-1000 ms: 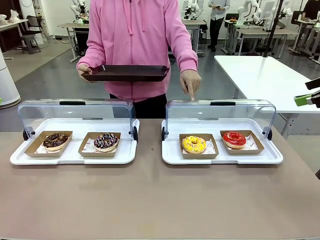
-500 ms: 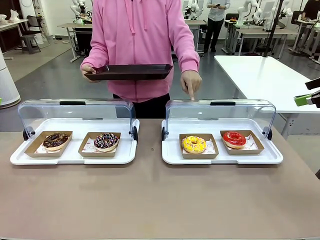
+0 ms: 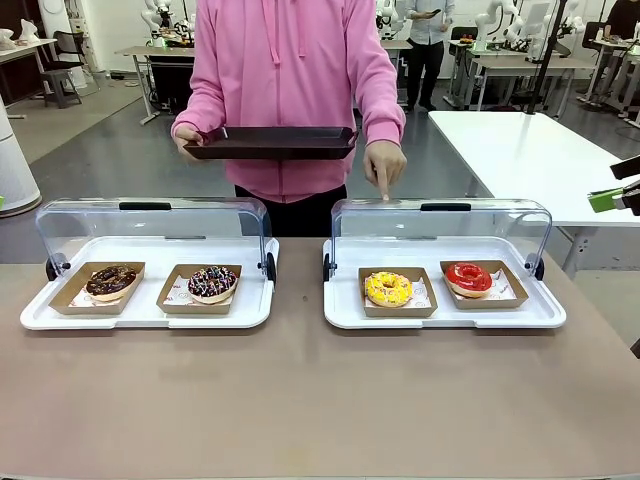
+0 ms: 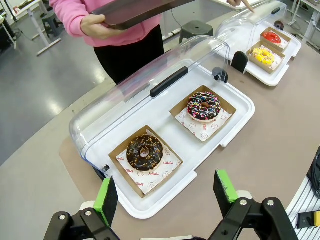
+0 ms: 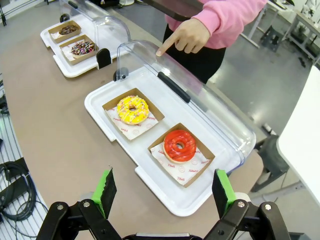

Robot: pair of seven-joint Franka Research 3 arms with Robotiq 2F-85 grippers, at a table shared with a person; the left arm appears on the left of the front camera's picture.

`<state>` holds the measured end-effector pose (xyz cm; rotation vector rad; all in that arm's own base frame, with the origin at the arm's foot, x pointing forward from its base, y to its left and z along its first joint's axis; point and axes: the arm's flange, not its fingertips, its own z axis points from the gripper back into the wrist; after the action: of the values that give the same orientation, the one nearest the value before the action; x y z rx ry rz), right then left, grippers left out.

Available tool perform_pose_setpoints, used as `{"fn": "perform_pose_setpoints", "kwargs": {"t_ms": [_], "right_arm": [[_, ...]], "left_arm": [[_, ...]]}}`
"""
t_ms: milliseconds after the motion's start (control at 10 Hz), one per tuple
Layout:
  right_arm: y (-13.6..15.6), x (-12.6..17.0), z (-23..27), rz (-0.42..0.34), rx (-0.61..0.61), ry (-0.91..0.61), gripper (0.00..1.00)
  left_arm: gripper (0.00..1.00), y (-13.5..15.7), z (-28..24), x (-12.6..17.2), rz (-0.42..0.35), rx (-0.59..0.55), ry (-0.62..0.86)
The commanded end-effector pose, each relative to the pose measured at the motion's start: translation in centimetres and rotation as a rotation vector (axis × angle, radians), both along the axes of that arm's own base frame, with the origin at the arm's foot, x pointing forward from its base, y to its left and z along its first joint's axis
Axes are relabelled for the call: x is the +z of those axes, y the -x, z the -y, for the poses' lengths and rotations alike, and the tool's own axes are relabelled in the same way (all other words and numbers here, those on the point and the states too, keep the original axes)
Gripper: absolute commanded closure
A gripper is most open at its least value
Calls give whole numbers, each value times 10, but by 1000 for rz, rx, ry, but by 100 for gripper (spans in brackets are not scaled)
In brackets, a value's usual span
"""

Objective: Provide the desired donut to the person.
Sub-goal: Pick up and lift the Paper togo box containing the Donut pointed at by the person.

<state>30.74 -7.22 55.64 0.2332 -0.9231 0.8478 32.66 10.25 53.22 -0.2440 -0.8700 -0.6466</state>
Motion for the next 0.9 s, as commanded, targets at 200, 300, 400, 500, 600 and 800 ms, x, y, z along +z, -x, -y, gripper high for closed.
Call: {"fn": "perform_pose_setpoints", "kwargs": {"t_ms": [200, 300, 400, 500, 600, 800], "right_arm": [[-37, 13, -105, -71, 214, 299, 0], [-51, 3, -145, -119, 273, 423, 0], [-63, -14, -174, -154, 327, 527, 0], [-74, -36, -195, -176, 386, 593, 0], [-82, -61, -209, -193, 442, 638, 0], [-98, -113, -229, -233, 529, 680, 0]], "left_arm": [[0, 0, -1, 0, 1, -1, -3], [0, 0, -1, 0, 1, -1, -3], [0, 0, -1, 0, 1, -1, -3], [0, 0, -1, 0, 1, -1, -3], [0, 0, -1, 0, 1, -1, -3], [0, 0, -1, 0, 1, -1, -3]]}}
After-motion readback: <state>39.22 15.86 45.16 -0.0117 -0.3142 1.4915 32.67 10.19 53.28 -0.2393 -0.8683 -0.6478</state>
